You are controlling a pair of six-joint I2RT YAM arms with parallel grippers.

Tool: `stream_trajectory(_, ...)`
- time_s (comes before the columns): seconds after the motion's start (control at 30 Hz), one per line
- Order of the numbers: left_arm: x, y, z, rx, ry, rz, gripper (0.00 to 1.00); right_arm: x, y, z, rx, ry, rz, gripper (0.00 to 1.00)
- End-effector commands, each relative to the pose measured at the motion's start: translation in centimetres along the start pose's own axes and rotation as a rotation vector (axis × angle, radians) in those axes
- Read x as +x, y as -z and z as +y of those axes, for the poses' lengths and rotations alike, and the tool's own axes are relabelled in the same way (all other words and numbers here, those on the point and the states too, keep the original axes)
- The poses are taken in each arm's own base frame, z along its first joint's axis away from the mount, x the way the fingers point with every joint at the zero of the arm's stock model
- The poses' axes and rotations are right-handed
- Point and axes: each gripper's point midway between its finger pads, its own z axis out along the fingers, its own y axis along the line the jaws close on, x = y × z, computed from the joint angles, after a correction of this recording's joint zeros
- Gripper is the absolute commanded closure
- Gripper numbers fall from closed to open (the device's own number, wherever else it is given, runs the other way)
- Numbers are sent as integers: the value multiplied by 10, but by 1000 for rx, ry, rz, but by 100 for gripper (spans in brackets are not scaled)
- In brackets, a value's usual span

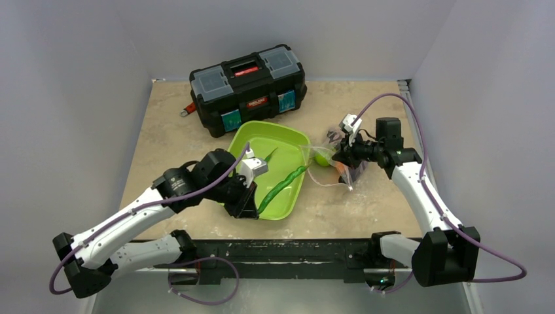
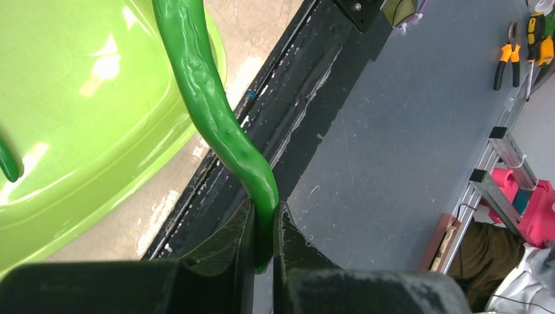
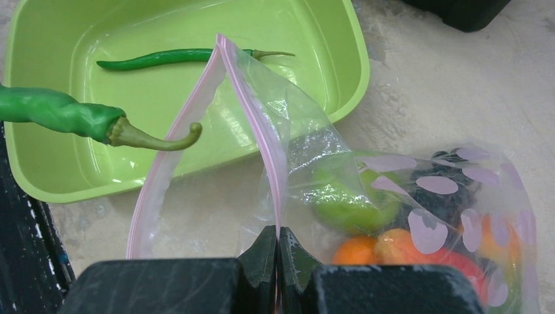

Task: Open the zip-top bag and remove the fake food
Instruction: Pick up the fake vegetable from the zipper food storage bag.

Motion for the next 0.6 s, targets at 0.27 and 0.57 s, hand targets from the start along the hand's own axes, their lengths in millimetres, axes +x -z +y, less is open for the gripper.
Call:
stream_trajectory(0.27,10,37,12,-105,-44,-111,100,-14,7,-9,53,34,-37,100)
stream_trajectory(0.57,5,60,37,-284,-13,-196,100,-14,8,-10,59,35,-40,100)
